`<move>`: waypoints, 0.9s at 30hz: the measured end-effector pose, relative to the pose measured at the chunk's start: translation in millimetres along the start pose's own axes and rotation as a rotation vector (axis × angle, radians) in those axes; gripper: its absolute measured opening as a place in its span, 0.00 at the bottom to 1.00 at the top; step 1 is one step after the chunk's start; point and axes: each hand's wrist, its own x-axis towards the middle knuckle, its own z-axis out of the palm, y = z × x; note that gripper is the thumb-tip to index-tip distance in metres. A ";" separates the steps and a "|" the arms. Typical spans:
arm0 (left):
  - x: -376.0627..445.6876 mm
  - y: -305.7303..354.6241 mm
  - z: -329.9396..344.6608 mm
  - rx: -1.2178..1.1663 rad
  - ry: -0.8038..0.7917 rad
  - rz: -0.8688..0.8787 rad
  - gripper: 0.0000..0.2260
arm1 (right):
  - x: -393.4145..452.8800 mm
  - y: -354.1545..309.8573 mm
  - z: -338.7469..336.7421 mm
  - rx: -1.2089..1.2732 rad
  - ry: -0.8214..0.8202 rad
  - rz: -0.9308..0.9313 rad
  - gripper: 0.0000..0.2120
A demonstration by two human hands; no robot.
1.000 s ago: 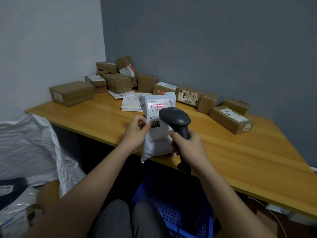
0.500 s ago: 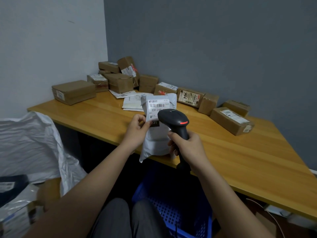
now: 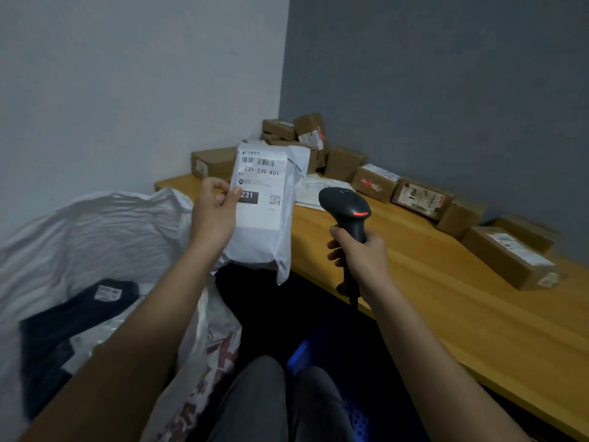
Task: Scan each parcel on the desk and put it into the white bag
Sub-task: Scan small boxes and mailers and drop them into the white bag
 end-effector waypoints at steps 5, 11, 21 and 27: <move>7.8 -8.4 -83.6 0.097 0.168 0.033 0.09 | 7.4 -1.7 64.5 -0.036 -0.156 0.006 0.09; -2.3 -39.3 -163.7 0.220 0.324 -0.050 0.09 | 3.4 9.6 137.2 -0.085 -0.289 0.002 0.07; -0.9 -111.6 -180.4 0.411 -0.080 -0.274 0.16 | 2.0 33.8 126.2 -0.160 -0.303 0.072 0.06; 4.1 -76.0 -99.1 0.425 -0.122 0.125 0.10 | 11.6 34.9 74.4 -0.131 -0.149 0.107 0.06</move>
